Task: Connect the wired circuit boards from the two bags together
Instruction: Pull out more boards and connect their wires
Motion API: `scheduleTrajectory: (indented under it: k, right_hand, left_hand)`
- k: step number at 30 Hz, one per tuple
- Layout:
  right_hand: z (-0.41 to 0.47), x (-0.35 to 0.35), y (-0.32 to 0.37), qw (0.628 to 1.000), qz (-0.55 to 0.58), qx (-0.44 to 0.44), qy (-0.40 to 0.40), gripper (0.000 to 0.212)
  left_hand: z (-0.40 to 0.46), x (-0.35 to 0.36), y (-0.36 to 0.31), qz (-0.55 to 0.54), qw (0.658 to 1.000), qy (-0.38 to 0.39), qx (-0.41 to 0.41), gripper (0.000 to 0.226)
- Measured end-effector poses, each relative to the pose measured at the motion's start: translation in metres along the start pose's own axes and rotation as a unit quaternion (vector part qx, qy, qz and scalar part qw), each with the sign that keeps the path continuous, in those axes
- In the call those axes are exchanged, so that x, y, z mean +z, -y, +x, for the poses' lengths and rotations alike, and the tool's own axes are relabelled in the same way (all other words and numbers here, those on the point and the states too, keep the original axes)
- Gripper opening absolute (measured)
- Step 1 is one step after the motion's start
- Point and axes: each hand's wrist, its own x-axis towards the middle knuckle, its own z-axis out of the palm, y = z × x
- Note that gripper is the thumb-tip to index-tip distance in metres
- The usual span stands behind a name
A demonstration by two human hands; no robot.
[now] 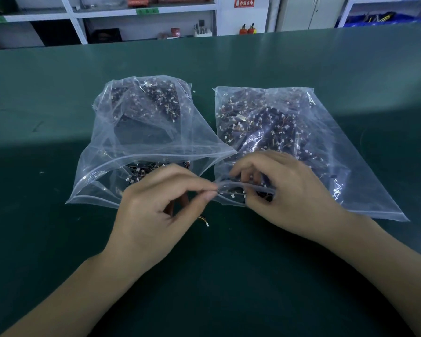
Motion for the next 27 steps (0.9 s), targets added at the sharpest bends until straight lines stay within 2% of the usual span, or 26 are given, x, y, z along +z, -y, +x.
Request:
scheduleTrajectory:
  k: [5, 10, 17, 23, 27]
  right_hand:
    - [-0.002, -0.002, 0.005, 0.999, 0.028, 0.004, -0.036, 0.029]
    - [-0.002, -0.002, 0.004, 0.999, 0.026, -0.012, -0.046, 0.031]
    - [-0.002, -0.001, 0.002, 0.997, 0.035, -0.034, -0.067, 0.031]
    - [-0.004, 0.004, 0.009, 0.995, 0.055, -0.049, -0.07, 0.029]
    - [-0.005, 0.007, 0.011, 0.997, 0.038, -0.046, -0.039, 0.031]
  left_hand:
    - [-0.002, 0.005, -0.001, 0.032, 0.999, 0.016, 0.039, 0.006]
    - [0.001, 0.006, 0.002, 0.109, 0.992, 0.017, 0.064, 0.007]
    - [0.008, 0.006, 0.002, 0.274, 0.952, 0.01, 0.134, 0.017]
    - [0.01, 0.02, -0.01, 0.33, 0.935, 0.04, 0.122, 0.023]
    - [0.006, 0.024, -0.01, 0.337, 0.932, 0.103, 0.082, 0.012]
